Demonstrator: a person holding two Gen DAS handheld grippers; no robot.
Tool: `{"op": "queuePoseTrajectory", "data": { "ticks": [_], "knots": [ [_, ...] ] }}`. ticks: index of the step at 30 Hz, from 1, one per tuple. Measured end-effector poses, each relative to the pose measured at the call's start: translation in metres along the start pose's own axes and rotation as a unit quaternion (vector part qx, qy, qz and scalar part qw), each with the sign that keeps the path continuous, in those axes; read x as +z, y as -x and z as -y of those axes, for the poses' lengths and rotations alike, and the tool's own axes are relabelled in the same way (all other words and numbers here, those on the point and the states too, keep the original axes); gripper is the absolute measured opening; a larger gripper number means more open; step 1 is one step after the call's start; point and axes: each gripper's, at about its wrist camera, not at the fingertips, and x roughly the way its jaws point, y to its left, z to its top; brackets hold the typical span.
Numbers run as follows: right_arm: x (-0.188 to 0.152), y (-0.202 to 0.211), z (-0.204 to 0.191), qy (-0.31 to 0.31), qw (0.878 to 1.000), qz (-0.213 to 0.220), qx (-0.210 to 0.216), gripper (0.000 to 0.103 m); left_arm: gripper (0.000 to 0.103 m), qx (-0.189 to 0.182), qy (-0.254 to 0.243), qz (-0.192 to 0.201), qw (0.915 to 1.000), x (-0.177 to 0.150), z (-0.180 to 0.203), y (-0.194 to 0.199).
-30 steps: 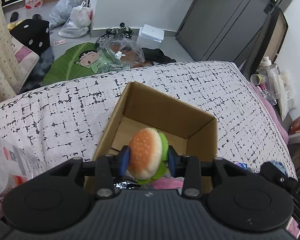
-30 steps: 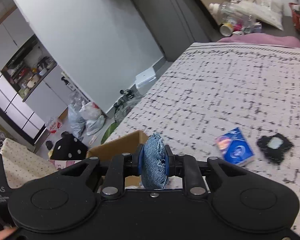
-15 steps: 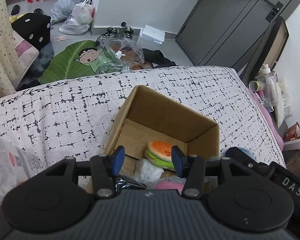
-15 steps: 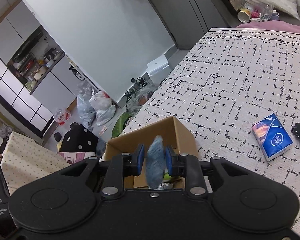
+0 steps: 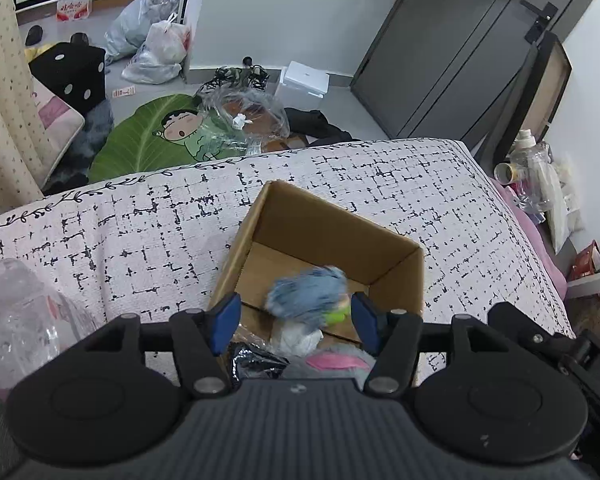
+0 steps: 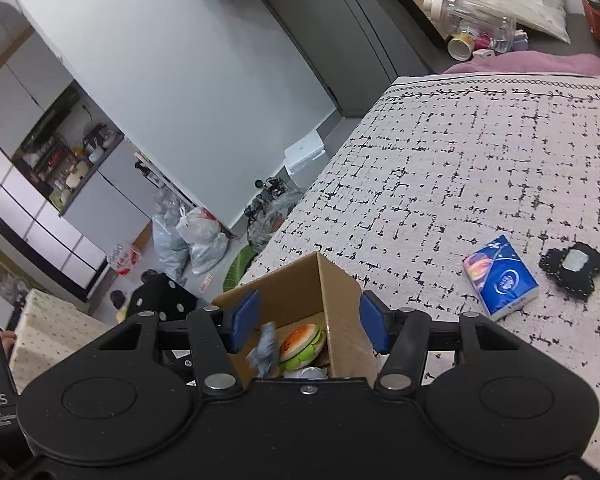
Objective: Organize soft objects
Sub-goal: 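Move the left gripper to the blue tissue pack while the right gripper approaches the black pouch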
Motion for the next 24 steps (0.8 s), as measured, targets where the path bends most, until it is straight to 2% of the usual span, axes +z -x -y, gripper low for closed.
{"op": "queuePoseTrajectory", "data": {
  "ticks": [10,15,19,24],
  "knots": [
    [0.017,0.037,0.031,-0.030,0.999,0.015,0.009,0.062,0.060,0.001,-0.019,0.017,0.9997,-0.003,0.022,0.025],
    [0.025,0.054,0.053,-0.044,0.999,0.024,-0.009,0.067,0.067,0.001,-0.031,0.024,0.9992,-0.008,0.038,0.030],
    [0.033,0.071,0.072,-0.054,0.998,0.029,-0.028,0.077,0.067,-0.005,-0.040,0.019,0.9990,-0.012,0.052,0.030],
    [0.041,0.087,0.100,-0.061,0.996,0.036,-0.044,0.080,0.068,-0.014,-0.056,0.020,0.9981,-0.019,0.075,0.032]
  ]
}}
